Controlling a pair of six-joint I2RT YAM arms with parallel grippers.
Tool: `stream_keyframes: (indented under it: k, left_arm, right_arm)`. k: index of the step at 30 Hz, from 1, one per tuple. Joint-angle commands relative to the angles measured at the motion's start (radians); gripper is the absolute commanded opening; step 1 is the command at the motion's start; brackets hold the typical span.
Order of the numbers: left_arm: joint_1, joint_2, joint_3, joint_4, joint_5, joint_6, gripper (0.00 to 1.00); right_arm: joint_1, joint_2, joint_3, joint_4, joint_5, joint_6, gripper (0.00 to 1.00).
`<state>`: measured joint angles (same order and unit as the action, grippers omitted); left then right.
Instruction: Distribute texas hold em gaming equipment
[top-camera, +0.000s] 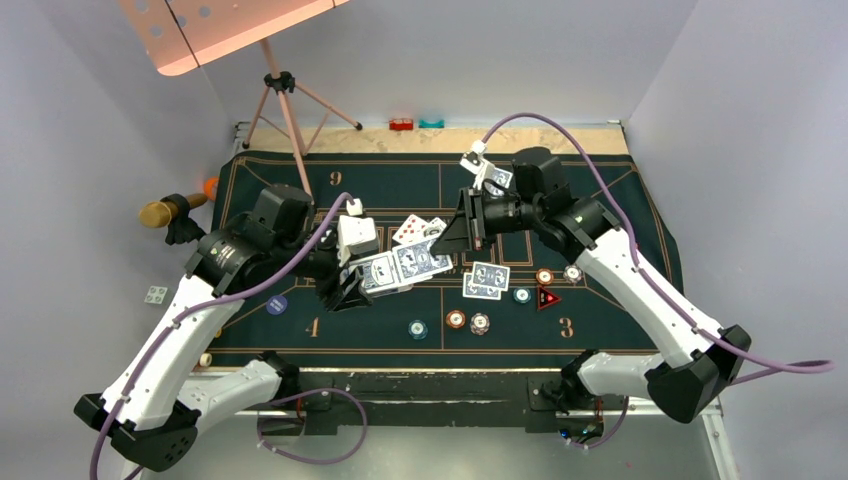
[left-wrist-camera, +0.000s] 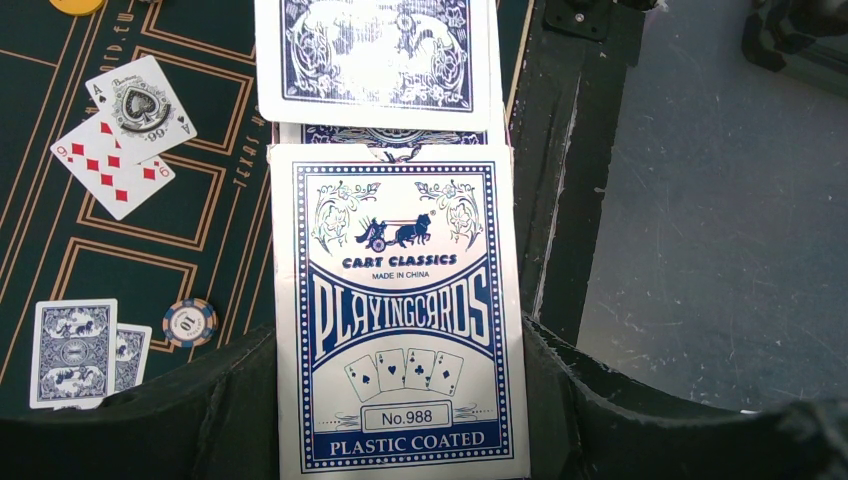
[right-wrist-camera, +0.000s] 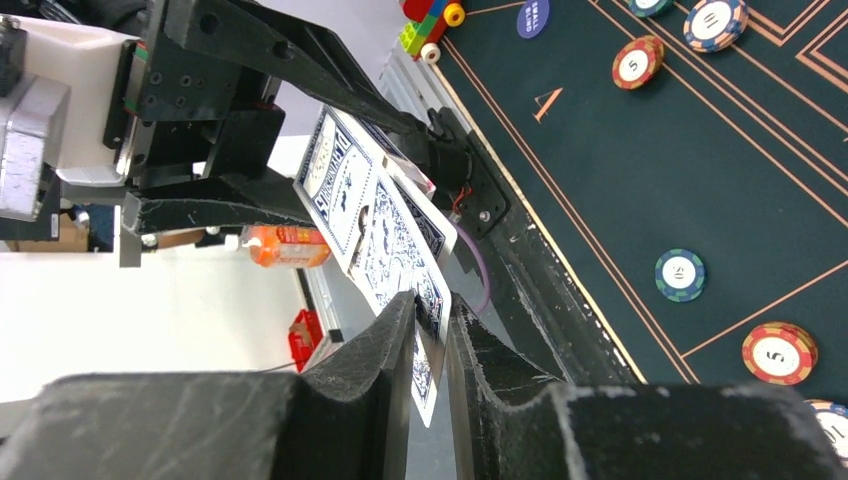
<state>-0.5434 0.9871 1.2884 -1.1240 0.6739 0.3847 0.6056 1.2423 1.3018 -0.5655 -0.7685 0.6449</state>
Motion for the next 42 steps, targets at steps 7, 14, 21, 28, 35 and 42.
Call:
stream_keyframes:
  k: [7,14,21,28,35,42]
  left_arm:
    - [0.006,-0.019,0.034,0.025,0.021,-0.002,0.00]
    - [0.005,-0.017,0.033,0.025,0.021,-0.001,0.00]
    - [0.007,-0.022,0.034,0.020,0.016,0.001,0.00]
    - [0.006,-0.024,0.028,0.018,0.027,0.000,0.00]
    - [0.006,-0.037,0.008,0.013,0.033,0.004,0.00]
    - [0.006,-0.038,0.021,0.010,0.042,0.001,0.00]
  right_arm:
    - [-0.050,-0.022,0.093,-0.071,-0.018,-0.061,0.14]
    - [-0.074,-0.026,0.130,-0.047,-0.060,-0.035,0.00]
    - [-0.128,0.006,0.282,-0.120,-0.040,-0.065,0.00]
    - [-0.167,0.043,0.323,-0.139,0.110,-0.069,0.00]
    - [-0.153,0.141,0.279,-0.159,0.458,-0.122,0.00]
    - [-0.020,0.419,0.493,-0.275,1.035,-0.254,0.00]
